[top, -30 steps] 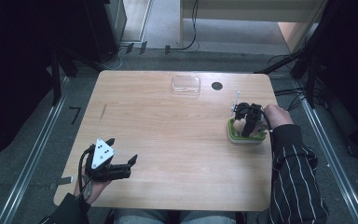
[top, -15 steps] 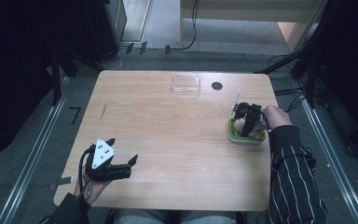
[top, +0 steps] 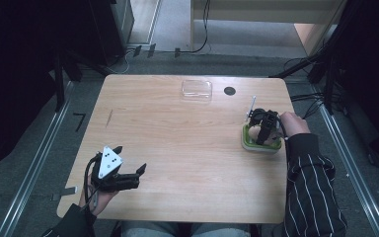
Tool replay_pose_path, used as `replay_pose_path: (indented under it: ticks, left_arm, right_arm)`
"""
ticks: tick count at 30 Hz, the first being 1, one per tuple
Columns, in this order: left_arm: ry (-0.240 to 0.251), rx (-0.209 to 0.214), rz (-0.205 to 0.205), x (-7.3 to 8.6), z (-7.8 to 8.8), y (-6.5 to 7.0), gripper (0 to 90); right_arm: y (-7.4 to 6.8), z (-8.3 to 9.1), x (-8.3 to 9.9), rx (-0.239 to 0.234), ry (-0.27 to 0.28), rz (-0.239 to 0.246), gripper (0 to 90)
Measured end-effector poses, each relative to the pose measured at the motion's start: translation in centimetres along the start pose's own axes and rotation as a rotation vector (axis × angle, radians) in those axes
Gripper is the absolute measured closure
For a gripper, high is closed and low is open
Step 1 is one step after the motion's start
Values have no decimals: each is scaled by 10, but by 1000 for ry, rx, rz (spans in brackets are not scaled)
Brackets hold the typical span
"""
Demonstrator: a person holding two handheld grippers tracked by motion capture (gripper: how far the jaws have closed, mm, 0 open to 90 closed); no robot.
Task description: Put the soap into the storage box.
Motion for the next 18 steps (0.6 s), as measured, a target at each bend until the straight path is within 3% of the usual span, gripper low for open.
replay_pose_path:
  ticks: [5,8,18]
  left_arm:
    - [0,0,-1,0,0,0,88]
    - [2,2,0,0,0,0,88]
    - [3,3,-6,-2,-1,1,88]
  right_arm:
    - [2,3,1,-2,6,-12,292]
    - [3,5,3,-1,16,-29,230]
    - [3,15,5,5,52,-72,204]
Point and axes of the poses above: each handheld gripper's, and its own axes: z roughly backward along the jaws, x roughly out of its underside, y roughly to its right, the point moved 2 cm from there along -z, roughly forward along the jaws, and after that the axes turned 13 degrees about -z, right-handed, at the moved point
